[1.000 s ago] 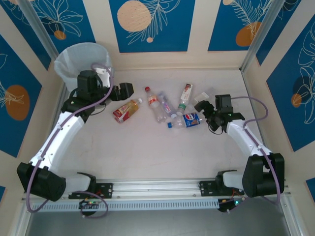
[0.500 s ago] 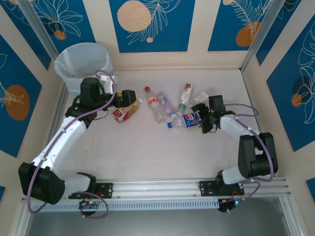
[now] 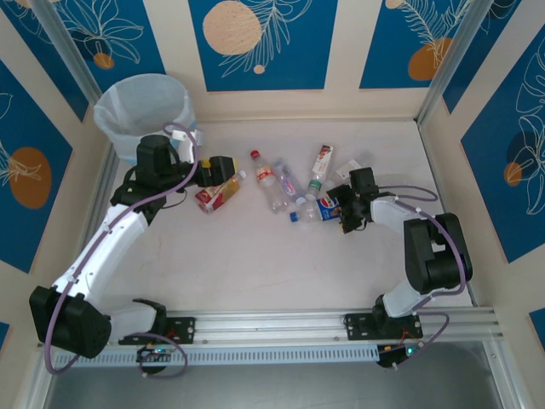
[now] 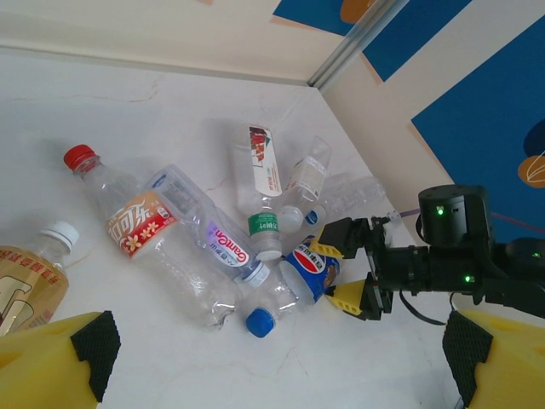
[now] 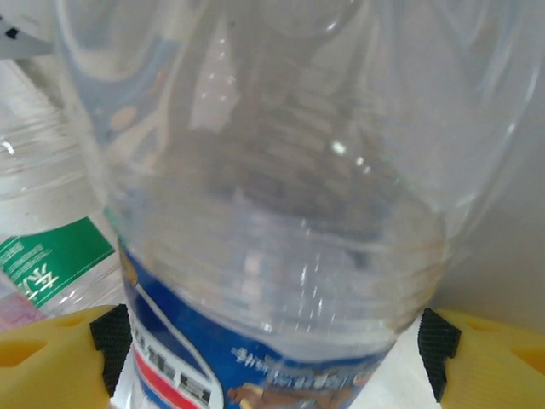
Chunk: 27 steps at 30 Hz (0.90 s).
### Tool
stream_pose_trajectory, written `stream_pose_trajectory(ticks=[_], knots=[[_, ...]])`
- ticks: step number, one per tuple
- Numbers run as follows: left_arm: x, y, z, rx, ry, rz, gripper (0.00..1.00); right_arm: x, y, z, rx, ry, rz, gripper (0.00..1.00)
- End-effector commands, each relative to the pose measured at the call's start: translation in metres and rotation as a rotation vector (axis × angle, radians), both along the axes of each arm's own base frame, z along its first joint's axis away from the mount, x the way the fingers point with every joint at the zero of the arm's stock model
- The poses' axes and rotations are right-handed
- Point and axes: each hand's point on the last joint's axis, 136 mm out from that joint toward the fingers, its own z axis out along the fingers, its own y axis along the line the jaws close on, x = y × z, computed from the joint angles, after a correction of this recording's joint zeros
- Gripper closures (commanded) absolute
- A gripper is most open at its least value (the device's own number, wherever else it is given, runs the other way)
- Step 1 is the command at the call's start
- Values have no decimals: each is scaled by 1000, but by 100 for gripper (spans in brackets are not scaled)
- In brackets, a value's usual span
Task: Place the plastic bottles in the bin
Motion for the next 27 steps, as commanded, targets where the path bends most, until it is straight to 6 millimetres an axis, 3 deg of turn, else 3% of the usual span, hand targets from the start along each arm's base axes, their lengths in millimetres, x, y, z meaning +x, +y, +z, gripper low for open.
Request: stream_pose_trajectory(ticks=[1, 8, 17, 21, 27], knots=[[-4, 0, 3, 10, -30, -2, 1, 6, -3, -5, -17, 6, -47, 13], [-4, 1, -3, 12, -11, 1, 1, 19, -1, -7, -27, -34, -49, 21], [-5, 1, -8, 24, 9, 3, 1, 23, -1, 4, -48, -106, -29, 51], [-3, -1, -12, 21, 24, -4, 1, 18, -1, 14, -50, -149, -25, 65], [-5, -11, -14, 15, 27, -50, 1, 12, 4, 49, -79, -261, 44, 71]])
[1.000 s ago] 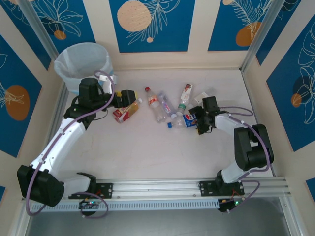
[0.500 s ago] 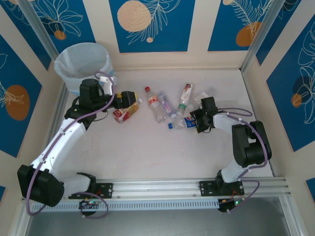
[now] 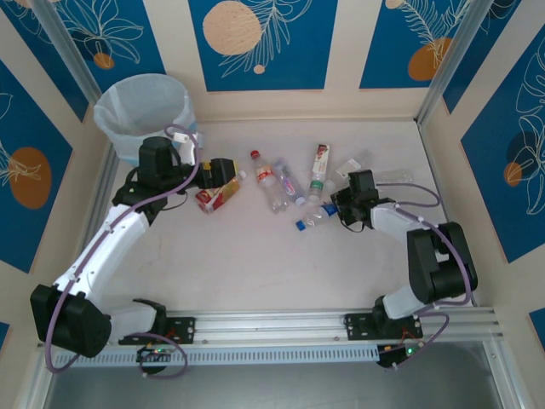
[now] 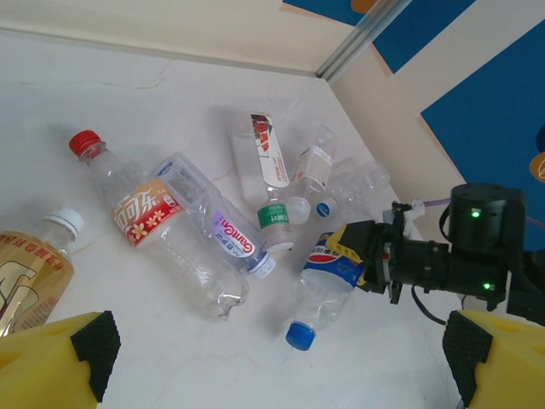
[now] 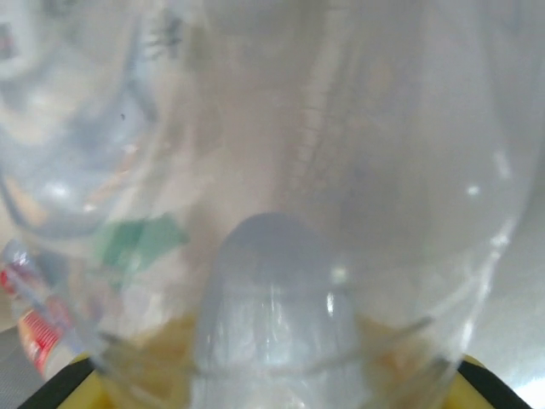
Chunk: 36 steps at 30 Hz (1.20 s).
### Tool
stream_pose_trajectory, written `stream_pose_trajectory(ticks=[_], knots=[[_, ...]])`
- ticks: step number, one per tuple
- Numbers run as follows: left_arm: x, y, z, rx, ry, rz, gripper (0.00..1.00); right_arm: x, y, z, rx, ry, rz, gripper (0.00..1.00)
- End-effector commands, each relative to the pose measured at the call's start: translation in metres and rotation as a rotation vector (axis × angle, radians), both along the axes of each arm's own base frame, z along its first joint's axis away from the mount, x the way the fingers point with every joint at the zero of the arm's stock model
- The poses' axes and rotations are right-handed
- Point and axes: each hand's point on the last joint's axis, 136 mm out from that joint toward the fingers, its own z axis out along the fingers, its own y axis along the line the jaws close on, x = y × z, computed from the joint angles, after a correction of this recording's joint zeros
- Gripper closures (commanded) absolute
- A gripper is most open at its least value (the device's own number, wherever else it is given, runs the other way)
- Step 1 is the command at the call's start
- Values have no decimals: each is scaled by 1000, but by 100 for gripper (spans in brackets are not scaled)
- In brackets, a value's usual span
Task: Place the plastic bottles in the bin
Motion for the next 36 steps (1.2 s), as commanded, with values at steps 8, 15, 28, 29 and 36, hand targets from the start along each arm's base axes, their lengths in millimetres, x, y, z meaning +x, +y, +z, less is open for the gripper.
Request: stream_pose_trajectory(ticks=[8, 15, 28, 29, 36], knots=[[-29, -54, -9, 0, -35, -296, 1, 5, 46, 118, -118, -526, 352, 71], [-43, -83, 3, -87, -31, -465, 1, -9, 94, 191, 6, -771, 625, 70], [-69, -94, 59, -235, -169, -651, 1, -63, 171, 318, 143, -1094, 987, 66], [-71, -94, 63, -239, -183, -658, 1, -66, 175, 322, 157, -1104, 1007, 66], [-78, -95, 75, -269, -201, -698, 2, -76, 187, 331, 195, -1135, 1063, 66]])
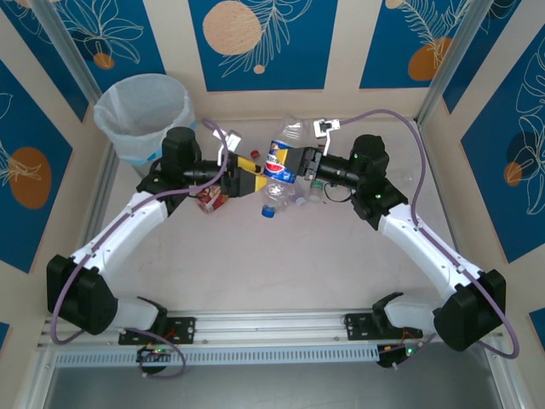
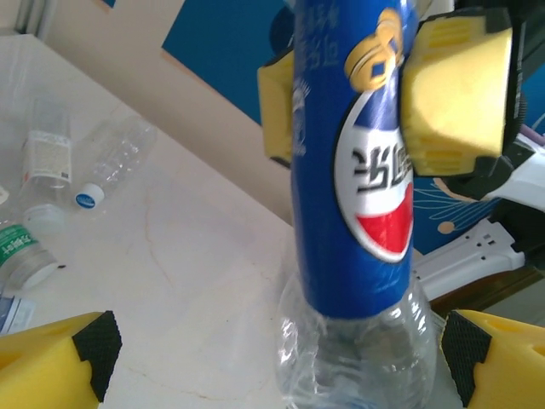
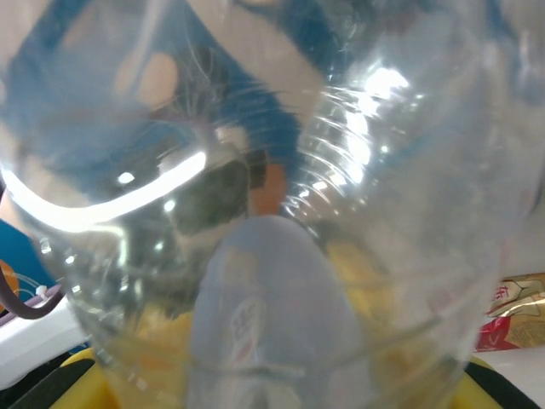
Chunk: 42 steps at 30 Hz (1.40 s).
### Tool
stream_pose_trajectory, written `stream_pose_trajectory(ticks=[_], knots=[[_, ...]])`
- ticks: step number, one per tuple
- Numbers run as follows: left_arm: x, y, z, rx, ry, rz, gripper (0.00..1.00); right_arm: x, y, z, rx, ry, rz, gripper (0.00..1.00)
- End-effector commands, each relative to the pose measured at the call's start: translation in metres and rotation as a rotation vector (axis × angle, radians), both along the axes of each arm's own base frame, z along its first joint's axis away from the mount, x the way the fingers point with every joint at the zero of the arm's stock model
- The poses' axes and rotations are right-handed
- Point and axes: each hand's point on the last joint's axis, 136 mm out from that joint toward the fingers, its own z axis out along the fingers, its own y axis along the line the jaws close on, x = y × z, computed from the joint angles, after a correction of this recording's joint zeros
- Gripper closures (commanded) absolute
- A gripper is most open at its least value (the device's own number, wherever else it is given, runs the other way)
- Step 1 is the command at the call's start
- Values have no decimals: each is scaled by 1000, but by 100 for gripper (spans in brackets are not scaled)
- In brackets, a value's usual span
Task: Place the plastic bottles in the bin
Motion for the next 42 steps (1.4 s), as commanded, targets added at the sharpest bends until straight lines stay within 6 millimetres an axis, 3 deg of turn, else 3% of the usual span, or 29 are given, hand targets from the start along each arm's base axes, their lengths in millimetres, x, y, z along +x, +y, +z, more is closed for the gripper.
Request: stream_pose_trajectory(ticks=[1, 9, 19, 30, 32, 35, 42], knots=[[-17, -2, 29, -60, -70, -72, 2, -8, 8, 13, 18, -49, 59, 66], [-35, -9, 31, -69, -101, -122, 16, -9, 22, 16, 51, -53, 99, 66], [-38, -9, 32, -75, -112, -131, 48, -11, 27, 20, 62, -67, 126, 66], [-37, -10, 30, -70, -109, -134, 66, -11, 27, 18, 56, -66, 116, 64], [-36, -10, 28, -65, -104, -129, 66, -9, 27, 16, 50, -65, 104, 60], [-34, -10, 26, -50, -103, -121, 69, -4, 22, 14, 39, -54, 51, 43], [-29, -8, 18, 3, -114, -86, 75, 10, -9, 13, 10, -67, -149, 17]])
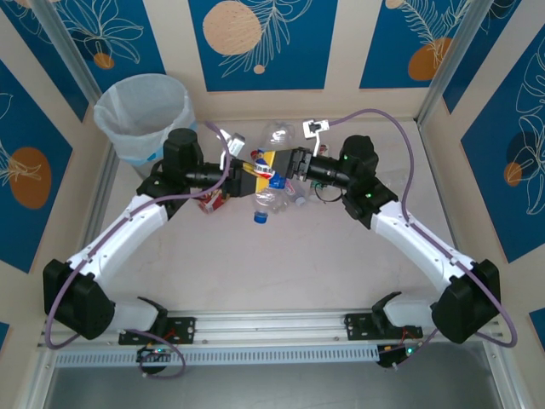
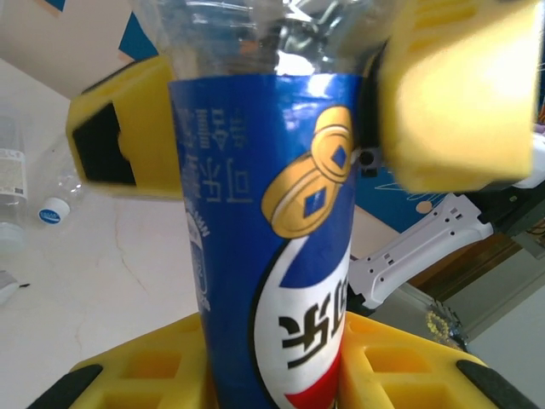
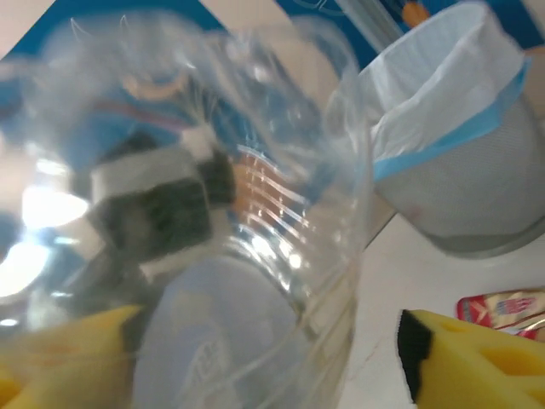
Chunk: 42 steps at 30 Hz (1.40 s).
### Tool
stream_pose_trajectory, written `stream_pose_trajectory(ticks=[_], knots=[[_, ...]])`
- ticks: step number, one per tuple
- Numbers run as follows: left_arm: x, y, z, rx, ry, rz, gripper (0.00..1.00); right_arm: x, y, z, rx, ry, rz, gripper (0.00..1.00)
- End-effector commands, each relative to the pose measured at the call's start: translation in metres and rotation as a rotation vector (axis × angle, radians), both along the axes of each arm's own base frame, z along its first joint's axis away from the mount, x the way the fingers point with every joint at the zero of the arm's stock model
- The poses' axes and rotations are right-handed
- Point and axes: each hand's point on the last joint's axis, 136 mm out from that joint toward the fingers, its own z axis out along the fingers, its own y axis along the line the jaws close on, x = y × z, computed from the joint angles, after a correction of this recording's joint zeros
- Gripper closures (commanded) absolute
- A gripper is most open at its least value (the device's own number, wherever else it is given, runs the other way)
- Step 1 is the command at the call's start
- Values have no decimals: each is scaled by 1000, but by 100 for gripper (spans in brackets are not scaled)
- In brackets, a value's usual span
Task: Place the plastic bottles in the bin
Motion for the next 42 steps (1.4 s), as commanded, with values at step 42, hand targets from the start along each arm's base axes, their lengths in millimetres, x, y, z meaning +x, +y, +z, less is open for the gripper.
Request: stream_pose_trajectory(ticks=[42], knots=[[141, 134, 36, 658, -285, 1069, 76, 30, -89, -62, -211, 61, -500, 1]])
